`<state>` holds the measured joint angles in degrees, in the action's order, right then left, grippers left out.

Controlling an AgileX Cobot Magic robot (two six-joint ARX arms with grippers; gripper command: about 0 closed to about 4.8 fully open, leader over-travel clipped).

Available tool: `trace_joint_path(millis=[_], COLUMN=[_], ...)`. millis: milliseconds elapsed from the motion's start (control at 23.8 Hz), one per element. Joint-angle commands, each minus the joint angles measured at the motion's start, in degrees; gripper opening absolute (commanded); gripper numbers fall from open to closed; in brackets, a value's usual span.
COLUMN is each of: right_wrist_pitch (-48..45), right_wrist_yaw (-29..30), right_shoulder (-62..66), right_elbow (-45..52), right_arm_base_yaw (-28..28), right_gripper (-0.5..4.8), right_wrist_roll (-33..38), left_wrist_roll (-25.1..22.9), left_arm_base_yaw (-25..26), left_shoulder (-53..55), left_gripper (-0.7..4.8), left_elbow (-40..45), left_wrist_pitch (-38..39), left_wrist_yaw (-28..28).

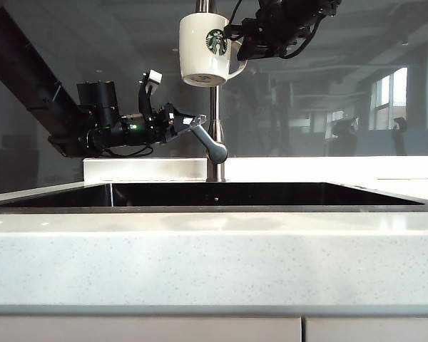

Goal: Pick up the mug next to the sink, go to the faucet to get some water, pour the water into the sink, and finally put the mug back to its place.

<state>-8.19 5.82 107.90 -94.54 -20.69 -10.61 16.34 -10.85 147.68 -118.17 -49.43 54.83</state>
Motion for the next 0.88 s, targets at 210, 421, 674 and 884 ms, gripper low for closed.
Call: trace_joint_path(millis=[210,421,674,884], right_wrist_pitch=[-4.52,-4.5,-4.5,-4.48], right_wrist_yaw=[0.24,0.24,0.24,0.24], right_shoulder=[-1.49,-1.49,-1.49,-1.49], right_elbow=[-0.74,-0.74,-0.74,-0.74], right_arm_base_yaw=[-0.04,-0.04,-0.04,-0.04], right_gripper=[-0.05,-0.05,-0.05,-0.05], right_wrist_roll=[0.92,0.9,0.92,0.92], left_wrist_roll=[-1.38,-1.6,-1.57,-1.6], left_arm_base_yaw=[0.33,0.57,0.96,1.11], left_shoulder=[-0.5,-0.5,-0.5,-0.5], left_gripper=[3.09,3.09,3.09,3.09], left_elbow=[-0.35,-0.35,-0.37,-0.37], left_wrist_pitch=[0.92,0.92,0.9,0.92], left_wrist_yaw=[-0.17,-0.24,-2.23,-2.38])
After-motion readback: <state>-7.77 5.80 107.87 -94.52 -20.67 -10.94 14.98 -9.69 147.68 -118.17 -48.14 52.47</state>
